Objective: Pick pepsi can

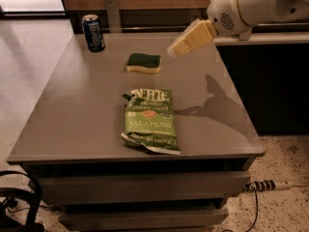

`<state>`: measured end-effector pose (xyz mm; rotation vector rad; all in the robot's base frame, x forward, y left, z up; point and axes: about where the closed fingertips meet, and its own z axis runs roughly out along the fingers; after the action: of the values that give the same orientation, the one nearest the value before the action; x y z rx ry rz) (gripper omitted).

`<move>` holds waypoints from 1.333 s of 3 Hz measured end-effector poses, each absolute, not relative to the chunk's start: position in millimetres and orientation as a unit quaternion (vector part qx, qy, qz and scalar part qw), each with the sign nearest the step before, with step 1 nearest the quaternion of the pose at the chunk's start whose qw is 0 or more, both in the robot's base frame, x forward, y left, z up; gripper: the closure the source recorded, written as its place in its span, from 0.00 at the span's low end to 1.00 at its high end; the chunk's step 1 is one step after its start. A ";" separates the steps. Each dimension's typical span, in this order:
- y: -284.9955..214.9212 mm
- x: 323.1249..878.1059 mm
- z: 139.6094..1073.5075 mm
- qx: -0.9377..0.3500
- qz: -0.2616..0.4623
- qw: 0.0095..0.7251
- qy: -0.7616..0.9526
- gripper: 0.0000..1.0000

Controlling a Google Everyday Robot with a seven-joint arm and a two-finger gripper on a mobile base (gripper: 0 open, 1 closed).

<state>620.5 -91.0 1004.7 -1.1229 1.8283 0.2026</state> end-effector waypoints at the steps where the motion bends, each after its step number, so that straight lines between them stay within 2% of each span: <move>1: -45.3 657.1 985.8 -0.475 0.104 0.477 0.732 0.00; 3: 20.6 724.4 950.9 -0.457 0.172 0.518 0.703 0.00; 4: 28.3 749.8 941.9 -0.424 0.201 0.548 0.692 0.00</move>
Offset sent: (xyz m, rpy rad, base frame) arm 0.1182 0.1285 -0.0632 0.1728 -0.0250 0.1432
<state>749.8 28.3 941.9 -1.0057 1.6406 0.4755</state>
